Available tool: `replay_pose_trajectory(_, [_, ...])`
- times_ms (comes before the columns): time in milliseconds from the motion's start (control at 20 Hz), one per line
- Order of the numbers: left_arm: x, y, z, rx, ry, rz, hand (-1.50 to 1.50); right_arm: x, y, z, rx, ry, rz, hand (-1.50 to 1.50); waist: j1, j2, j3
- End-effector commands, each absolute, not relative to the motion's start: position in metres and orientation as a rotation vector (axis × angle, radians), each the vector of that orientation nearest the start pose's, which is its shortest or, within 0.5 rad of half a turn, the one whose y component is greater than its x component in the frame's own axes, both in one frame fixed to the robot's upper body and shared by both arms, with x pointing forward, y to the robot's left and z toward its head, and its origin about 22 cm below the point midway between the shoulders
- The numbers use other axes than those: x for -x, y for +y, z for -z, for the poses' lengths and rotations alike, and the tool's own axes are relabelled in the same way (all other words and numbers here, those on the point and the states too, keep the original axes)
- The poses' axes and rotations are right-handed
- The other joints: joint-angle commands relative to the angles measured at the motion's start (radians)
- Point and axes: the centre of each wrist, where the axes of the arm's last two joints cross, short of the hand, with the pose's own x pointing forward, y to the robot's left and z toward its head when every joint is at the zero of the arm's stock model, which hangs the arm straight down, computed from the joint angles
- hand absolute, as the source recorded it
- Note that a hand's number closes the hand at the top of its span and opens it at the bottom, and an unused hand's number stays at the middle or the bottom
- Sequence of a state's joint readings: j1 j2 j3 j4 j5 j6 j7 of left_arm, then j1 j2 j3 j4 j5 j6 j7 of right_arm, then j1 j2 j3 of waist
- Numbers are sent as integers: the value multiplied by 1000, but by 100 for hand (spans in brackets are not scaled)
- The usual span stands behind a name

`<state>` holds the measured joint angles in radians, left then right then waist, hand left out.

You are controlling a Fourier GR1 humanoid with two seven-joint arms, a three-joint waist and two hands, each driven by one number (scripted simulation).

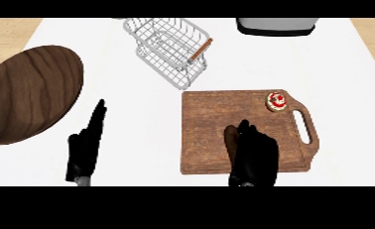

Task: Pick the sweet potato from the cutting board and place it in the tiered basket

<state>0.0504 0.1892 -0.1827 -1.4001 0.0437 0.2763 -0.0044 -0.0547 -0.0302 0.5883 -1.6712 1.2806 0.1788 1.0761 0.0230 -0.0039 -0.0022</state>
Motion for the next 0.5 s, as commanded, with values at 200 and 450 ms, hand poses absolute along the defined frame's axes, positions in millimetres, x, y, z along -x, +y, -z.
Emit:
replay_pose_trajectory(200, [-218,246,48,-263,-1300,37,0,-196,-66,-112,984,-1058,-454,150,-6,-3,3])
replay_pose_trajectory(450, [-209,248,54,-251,-1294,34,0,-190,-63,-164,1068,-1253,-284,150,-6,-6,-1])
